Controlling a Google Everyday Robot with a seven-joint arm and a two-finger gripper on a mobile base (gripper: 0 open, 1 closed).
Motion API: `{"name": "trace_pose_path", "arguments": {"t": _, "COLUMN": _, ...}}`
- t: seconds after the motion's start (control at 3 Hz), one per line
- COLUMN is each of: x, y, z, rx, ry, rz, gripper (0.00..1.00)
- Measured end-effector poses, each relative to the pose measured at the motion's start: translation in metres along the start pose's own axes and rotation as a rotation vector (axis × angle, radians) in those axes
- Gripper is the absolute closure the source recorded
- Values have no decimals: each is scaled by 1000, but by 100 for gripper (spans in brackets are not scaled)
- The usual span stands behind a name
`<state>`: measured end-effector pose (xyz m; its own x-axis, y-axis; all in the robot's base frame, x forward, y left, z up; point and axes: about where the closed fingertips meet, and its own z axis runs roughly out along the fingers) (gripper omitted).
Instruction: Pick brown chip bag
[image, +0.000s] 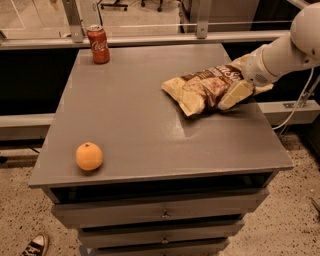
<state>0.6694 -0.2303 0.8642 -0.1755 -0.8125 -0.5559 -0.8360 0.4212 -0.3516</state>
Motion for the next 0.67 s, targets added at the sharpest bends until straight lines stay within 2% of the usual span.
{"name": "trace_pose_path", "arguments": {"t": 0.33, "x": -1, "y": 1, "z": 10, "rx": -9, "ry": -30, "rz": 7, "gripper": 47}}
{"name": "trace_pose_path", "arguments": {"t": 0.67, "x": -10, "y": 3, "z": 9, "rx": -12, "ry": -56, "rz": 7, "gripper": 71}}
